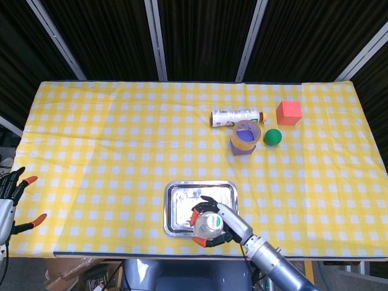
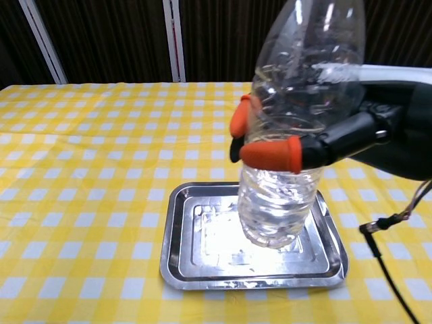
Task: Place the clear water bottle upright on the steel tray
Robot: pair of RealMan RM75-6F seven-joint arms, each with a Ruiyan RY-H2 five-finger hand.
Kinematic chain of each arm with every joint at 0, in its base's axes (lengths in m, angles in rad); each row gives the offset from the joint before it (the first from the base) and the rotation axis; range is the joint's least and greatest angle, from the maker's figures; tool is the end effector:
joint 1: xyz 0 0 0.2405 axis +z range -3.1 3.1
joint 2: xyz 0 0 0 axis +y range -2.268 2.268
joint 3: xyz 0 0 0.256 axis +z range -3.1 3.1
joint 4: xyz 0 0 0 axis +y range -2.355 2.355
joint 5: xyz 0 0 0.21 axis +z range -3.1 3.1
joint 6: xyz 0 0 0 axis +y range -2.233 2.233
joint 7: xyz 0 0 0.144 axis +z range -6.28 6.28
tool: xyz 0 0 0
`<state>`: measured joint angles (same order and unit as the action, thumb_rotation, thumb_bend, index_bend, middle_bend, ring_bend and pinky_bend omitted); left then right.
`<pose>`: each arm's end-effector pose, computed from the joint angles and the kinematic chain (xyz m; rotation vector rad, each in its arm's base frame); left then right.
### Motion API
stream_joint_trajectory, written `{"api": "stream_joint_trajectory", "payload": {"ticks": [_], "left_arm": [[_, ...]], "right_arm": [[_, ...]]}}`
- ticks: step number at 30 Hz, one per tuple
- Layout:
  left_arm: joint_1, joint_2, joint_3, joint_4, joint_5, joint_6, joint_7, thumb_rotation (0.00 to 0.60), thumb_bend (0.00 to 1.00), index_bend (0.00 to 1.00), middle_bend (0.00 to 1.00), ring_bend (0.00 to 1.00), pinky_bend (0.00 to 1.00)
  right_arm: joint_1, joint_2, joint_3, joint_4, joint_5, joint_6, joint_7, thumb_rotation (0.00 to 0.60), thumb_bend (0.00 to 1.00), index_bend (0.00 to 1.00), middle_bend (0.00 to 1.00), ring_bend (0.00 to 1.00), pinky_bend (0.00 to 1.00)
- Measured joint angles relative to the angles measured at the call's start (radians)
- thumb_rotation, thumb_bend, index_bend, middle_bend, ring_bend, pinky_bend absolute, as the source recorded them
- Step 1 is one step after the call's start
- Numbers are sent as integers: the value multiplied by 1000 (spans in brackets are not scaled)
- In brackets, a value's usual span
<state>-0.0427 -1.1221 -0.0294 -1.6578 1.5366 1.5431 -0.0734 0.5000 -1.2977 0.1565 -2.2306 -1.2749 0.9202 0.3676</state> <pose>-0.3024 0.1631 0.1570 -1.3294 -0.9794 -1.0102 -0.0694 -0.2066 0.0411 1.5916 -2.1548 1.4864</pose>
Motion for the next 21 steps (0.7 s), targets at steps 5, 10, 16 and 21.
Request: {"api": "stream_joint_trajectory", "payload": {"ticks": [5,10,16,21], "left_arm": [[-1,-1,-1,0,-4,-2,4,600,177,179,5,0,0],[-4,-8,0,-1,-2,-7,24,600,177,179,5,0,0],[-6,-20,2,-1,-5,-14,51,600,177,179,5,0,0],[-9,-25,0,3,-13,-22,59,600,177,179,5,0,0]], "right_arm": [[6,-40,-3,12,99,51,-64,600,588,745,647,256,0],[-19,-26,-8,77,110,73,-29,600,593,749,647,259,0],[-46,-51,-25,189,88,92,4,600,595,750,647,260,0],[-67,-100,-45,265,62,101,42,600,595,751,647,260,0]]}}
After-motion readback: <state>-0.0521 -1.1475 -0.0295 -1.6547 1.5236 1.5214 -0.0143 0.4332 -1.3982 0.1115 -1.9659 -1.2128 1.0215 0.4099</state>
